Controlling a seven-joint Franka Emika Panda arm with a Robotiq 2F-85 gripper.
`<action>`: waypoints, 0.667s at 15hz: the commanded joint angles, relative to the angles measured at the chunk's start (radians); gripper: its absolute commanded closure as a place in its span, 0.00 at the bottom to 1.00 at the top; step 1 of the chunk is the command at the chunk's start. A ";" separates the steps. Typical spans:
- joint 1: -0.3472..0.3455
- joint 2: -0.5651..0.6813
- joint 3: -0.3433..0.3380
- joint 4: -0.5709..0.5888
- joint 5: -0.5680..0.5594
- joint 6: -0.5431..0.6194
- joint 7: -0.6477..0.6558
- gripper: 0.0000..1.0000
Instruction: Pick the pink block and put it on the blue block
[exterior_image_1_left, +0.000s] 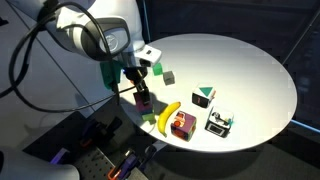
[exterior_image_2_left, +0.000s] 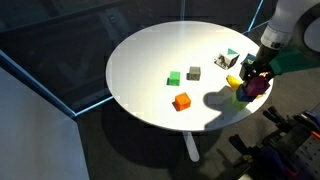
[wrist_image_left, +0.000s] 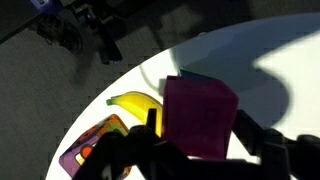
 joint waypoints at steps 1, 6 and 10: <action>0.002 0.004 -0.001 0.004 0.011 0.013 -0.020 0.00; 0.009 -0.025 0.000 0.003 0.023 -0.030 -0.051 0.00; 0.013 -0.064 0.003 0.006 0.023 -0.088 -0.077 0.00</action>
